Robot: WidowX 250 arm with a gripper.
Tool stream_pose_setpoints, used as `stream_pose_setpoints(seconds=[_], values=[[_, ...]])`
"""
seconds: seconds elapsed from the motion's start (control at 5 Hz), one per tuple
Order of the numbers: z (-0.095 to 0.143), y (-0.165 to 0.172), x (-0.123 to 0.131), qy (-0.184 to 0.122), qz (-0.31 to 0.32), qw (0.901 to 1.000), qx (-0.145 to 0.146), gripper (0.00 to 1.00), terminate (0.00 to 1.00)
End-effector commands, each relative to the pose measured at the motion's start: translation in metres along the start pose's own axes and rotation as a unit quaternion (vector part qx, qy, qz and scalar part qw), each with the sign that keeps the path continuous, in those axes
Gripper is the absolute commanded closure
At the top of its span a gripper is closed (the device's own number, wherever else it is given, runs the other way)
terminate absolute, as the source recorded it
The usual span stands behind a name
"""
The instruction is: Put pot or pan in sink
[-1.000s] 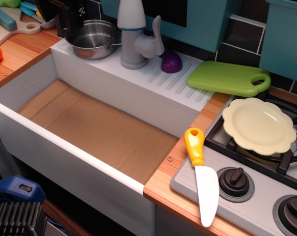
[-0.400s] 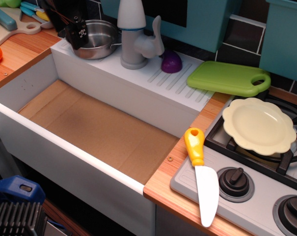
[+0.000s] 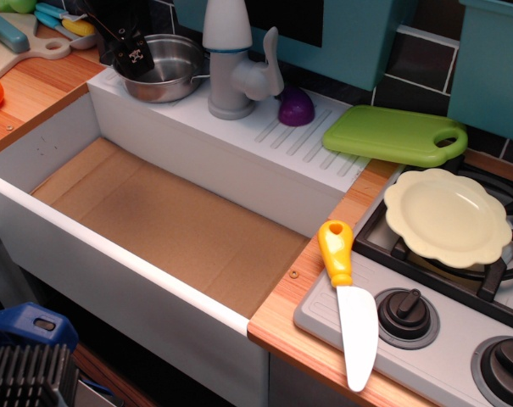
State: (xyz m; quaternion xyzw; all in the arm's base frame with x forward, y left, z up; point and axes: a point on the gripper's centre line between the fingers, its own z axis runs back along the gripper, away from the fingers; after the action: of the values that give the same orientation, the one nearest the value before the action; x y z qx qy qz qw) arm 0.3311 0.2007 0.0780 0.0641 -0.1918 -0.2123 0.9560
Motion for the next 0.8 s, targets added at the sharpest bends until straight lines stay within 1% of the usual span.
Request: stream_pose_setpoints(seconds=[0.0,0.6], values=[[0.001,0.01,0.009,-0.027,-0.017,0.9994,0.012,0.0,0.0],[-0.027,0.008,0.013,-0.059,-0.02,0.9979,-0.016,0.0,0.0]])
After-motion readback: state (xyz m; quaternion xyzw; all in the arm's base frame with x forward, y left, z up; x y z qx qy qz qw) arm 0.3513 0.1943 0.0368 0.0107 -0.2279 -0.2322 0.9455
